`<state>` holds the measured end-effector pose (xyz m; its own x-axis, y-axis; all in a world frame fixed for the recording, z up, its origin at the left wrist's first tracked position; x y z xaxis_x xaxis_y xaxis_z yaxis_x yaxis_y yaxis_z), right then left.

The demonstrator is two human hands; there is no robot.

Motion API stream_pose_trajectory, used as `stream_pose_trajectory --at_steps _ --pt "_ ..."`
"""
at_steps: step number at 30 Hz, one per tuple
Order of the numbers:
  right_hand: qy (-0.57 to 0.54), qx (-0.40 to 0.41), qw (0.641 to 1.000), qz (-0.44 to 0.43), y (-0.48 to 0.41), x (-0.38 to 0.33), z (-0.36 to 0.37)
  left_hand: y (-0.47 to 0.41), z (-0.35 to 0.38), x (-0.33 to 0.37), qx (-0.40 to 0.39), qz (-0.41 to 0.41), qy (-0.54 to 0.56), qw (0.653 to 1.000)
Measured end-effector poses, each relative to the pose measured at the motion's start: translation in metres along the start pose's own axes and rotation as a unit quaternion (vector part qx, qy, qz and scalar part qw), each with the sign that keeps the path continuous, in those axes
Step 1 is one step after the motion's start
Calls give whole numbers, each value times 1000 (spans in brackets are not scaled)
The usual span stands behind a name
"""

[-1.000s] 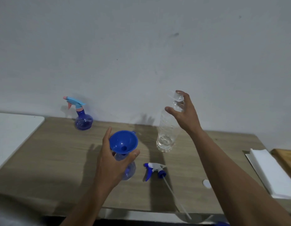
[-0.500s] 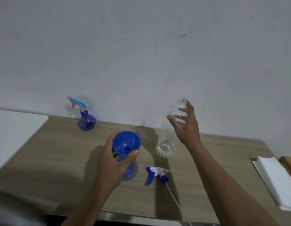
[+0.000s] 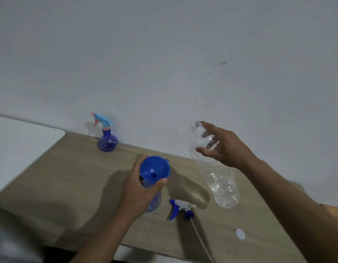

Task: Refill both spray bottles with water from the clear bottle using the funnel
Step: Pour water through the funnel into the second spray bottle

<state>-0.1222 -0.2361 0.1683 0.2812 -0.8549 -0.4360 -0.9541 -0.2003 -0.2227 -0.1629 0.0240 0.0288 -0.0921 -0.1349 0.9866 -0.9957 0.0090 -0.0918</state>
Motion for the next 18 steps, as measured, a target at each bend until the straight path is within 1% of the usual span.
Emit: stream_pose_trajectory --at_steps 4,7,14,18 --pt "120 -104 987 -29 0 -23 -6 0 -1 -1 1 3 0 1000" --pt "165 -164 972 -36 1 -34 -4 -1 -3 1 3 9 3 1000" --pt "221 -237 945 -43 -1 -53 6 2 -5 5 -11 14 7 1000" --pt "245 -275 929 -23 -3 -62 8 2 -5 9 -17 17 2 1000"
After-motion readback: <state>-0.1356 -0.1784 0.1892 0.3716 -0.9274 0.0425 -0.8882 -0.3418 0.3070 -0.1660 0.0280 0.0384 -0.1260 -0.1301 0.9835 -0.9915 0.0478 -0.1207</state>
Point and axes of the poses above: each hand's wrist, its own y-axis away from the middle knuckle, its own z-axis out of the palm, x = y × z, the point moved 3 cm from there along -y, towards the middle knuckle, and after that the axes turned 1 degree about -y, right-handed, at the moved point
